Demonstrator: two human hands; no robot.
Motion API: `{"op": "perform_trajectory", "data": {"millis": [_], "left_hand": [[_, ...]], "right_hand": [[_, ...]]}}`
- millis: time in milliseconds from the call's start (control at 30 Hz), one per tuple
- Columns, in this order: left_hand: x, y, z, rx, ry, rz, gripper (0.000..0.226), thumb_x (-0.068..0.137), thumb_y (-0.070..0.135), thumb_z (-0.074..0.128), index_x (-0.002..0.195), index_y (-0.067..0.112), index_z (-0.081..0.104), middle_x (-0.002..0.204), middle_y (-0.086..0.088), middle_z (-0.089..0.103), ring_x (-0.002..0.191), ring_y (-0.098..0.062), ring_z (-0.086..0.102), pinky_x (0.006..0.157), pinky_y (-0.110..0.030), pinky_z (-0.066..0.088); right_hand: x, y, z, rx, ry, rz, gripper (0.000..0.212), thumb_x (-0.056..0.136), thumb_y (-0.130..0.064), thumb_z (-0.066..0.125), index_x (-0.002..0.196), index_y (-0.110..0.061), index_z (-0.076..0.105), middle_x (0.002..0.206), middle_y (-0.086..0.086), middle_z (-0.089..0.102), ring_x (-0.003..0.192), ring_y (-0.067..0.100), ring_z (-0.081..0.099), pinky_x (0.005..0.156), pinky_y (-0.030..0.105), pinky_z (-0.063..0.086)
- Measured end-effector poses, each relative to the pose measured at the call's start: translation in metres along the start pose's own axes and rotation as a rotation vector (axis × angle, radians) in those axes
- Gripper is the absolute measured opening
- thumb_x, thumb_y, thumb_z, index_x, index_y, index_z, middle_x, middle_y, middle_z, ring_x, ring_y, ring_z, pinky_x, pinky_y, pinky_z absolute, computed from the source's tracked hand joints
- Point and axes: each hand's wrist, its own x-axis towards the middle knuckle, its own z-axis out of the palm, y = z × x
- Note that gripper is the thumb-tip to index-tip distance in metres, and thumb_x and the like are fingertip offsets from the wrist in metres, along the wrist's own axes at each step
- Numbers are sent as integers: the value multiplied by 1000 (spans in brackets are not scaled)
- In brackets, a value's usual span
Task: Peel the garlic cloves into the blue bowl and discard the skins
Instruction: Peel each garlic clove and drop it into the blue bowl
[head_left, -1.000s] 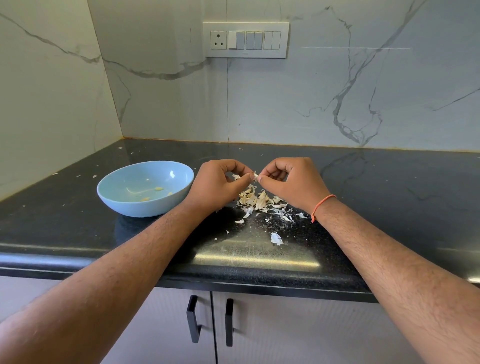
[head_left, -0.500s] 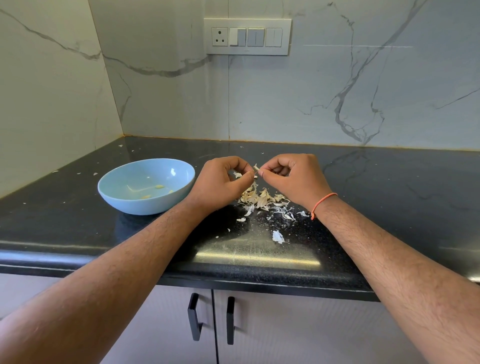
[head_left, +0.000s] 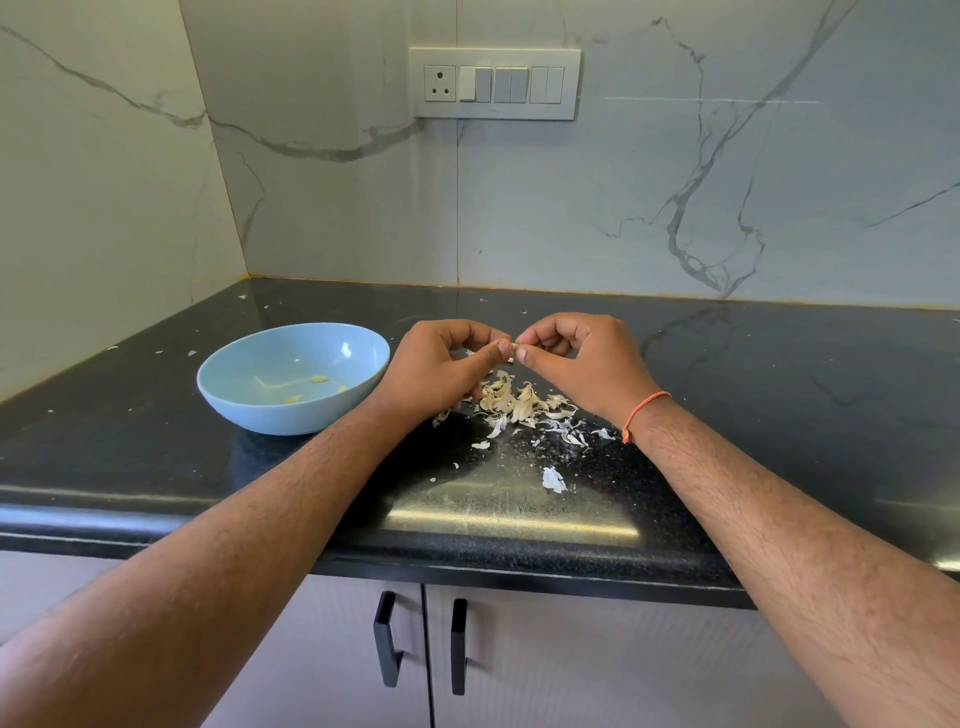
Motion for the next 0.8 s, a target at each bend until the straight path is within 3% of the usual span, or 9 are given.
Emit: {"op": "perform_trajectory", "data": {"millis": [133, 267, 400, 500, 567, 667, 800], "left_hand": [[0, -1, -1, -31, -24, -8, 18, 98, 33, 74, 105, 18, 81, 70, -3, 75, 52, -17, 62, 44, -25, 49], [0, 3, -2, -73, -53, -22, 22, 103, 25, 67, 106, 6, 78, 57, 11, 67, 41, -4, 51, 43, -18, 43], [0, 3, 0, -259, -88, -103, 24, 105, 16, 64, 112, -4, 74, 62, 14, 70, 44, 0, 51, 43, -13, 39], [3, -1, -2, -332, -107, -172, 23, 104, 17, 66, 114, -2, 75, 71, 10, 74, 51, 0, 55, 45, -13, 41], [4, -3, -1, -332, -103, -184, 19, 102, 17, 69, 112, 3, 77, 85, 2, 79, 57, -3, 59, 47, -15, 44], [3, -3, 1, -278, -71, -169, 15, 100, 19, 72, 107, 7, 79, 98, -7, 80, 58, -8, 60, 46, -19, 46], [2, -3, 1, -194, -45, -121, 17, 98, 27, 75, 101, 11, 80, 79, -11, 77, 59, -22, 57, 44, -22, 46]], "right_hand": [[1, 2, 1, 35, -13, 21, 2, 89, -25, 83, 89, -25, 80, 78, -7, 77, 69, 10, 70, 66, 23, 59], [1, 5, 3, 153, -79, 73, 3, 93, -15, 78, 95, -17, 79, 82, -1, 78, 70, 10, 72, 58, 21, 55], [1, 4, 2, 313, -122, 121, 6, 94, -9, 75, 98, -7, 78, 86, 11, 79, 73, 13, 71, 57, 24, 56], [1, 3, 1, 388, -138, 157, 5, 93, -7, 76, 97, -6, 78, 84, 11, 79, 74, 15, 70, 58, 24, 55], [1, 3, 1, 410, -113, 174, 5, 92, -7, 77, 97, -5, 78, 81, 8, 78, 73, 15, 69, 57, 24, 55], [3, 4, 2, 385, -64, 169, 4, 91, -8, 78, 96, -7, 78, 85, 18, 77, 72, 18, 68, 55, 26, 55], [3, 6, 4, 292, -61, 143, 2, 92, -13, 78, 94, -13, 77, 87, 13, 77, 71, 16, 71, 53, 26, 56]]}}
